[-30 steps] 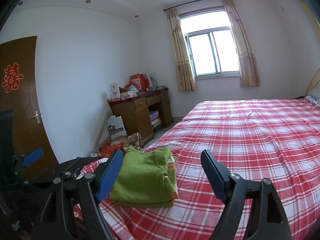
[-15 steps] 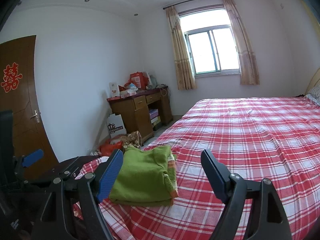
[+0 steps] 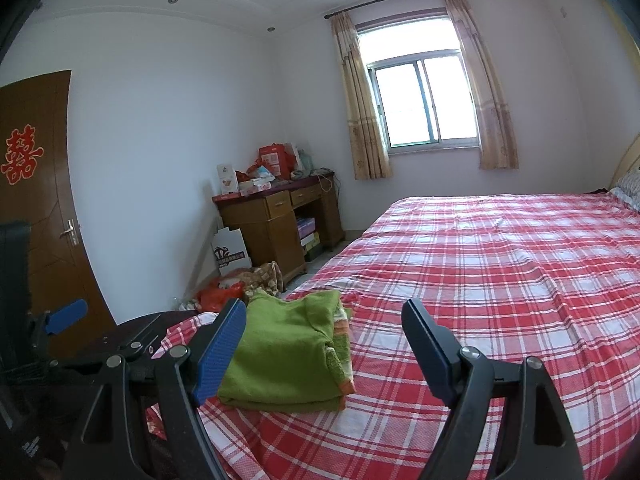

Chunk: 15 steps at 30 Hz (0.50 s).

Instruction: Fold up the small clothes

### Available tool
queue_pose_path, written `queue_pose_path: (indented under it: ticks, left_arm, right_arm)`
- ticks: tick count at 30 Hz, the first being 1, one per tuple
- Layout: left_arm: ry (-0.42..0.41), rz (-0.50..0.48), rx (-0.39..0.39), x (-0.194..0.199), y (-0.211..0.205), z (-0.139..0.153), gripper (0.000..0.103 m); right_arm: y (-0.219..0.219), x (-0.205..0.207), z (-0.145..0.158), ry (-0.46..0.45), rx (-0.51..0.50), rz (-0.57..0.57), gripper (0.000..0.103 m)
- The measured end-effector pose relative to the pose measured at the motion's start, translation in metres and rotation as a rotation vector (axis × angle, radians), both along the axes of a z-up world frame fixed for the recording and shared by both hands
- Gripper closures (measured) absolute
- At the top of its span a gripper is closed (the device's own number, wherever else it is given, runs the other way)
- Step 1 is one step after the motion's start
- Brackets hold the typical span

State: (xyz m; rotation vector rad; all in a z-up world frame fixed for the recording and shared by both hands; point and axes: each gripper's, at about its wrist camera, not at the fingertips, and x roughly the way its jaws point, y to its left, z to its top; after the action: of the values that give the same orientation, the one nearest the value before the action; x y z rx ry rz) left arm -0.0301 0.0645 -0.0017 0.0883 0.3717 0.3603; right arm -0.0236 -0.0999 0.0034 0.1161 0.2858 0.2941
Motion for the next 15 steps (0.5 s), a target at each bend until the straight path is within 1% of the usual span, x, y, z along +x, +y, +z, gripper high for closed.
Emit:
queue_pose_path:
  ticks: [6,15]
  left_arm:
    - [0.028,-0.012,-0.033,0.0027,0.0026,-0.0093,0.0]
    - [0.039,0.0,-0.045,0.0044,0.005,-0.0075,0.0]
  right_arm:
    - [-0.0013,0.0004,-0.0017,0.004,0.003,-0.006,0.022]
    - [-0.0022,0.0005,-0.0036,0.013,0.007,-0.008,0.022]
